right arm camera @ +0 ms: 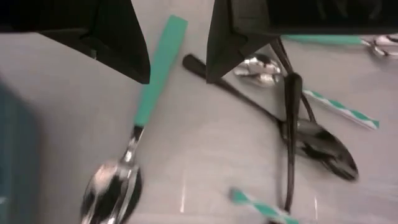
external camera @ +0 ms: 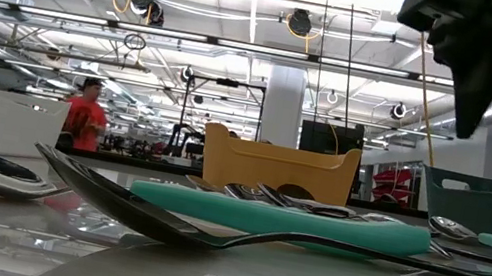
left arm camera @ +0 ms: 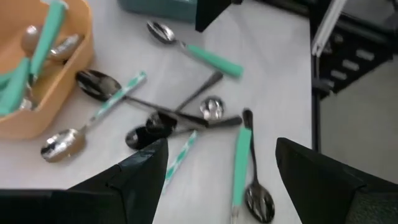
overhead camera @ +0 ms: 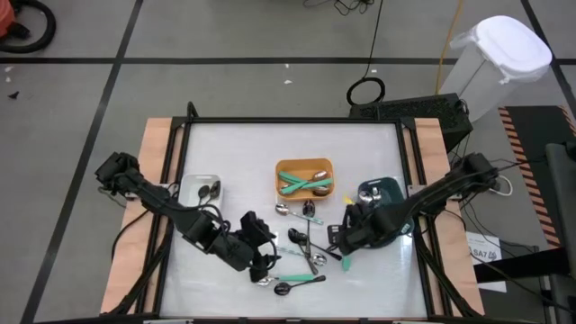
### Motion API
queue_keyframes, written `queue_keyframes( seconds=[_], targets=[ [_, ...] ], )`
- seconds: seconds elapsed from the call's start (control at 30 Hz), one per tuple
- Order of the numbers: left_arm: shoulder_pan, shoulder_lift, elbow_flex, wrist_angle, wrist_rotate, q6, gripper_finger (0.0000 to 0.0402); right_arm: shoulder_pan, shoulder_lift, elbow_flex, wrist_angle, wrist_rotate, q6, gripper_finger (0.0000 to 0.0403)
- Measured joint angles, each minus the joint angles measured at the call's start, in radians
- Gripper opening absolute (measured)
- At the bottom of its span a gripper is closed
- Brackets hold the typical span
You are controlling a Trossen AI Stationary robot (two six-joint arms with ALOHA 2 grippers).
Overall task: Sort silverware by color (type)
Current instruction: Put the green spoon into the orange bin
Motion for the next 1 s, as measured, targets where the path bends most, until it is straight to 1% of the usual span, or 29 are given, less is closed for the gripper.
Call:
queue_keyframes(
  seconds=[0.17, 0.33, 0.57, 0.73, 1.0],
  targets=[
    [-0.022, 0.000, 0.000, -0.050, 0.021, 0.003, 0.0296, 0.019, 0.059, 0.000, 0.029, -0.005, 0.058, 0.0153],
    [-0.034, 0.000, 0.000, -0.071, 0.030, 0.002, 0.0296, 0.021, 0.121, 0.000, 0.022, -0.081, 0.058, 0.0153],
    [-0.040, 0.000, 0.000, -0.074, 0.032, 0.001, 0.0296, 0.024, 0.203, 0.000, 0.035, -0.133, 0.059, 0.0153],
    [-0.040, 0.000, 0.000, -0.074, 0.032, -0.002, 0.0296, 0.042, 0.236, 0.000, 0.083, -0.133, 0.058, 0.0153],
    [-0.039, 0.000, 0.000, -0.074, 0.032, -0.001, 0.0296, 0.072, 0.284, 0.003, 0.103, -0.125, 0.084, 0.0153]
  ],
)
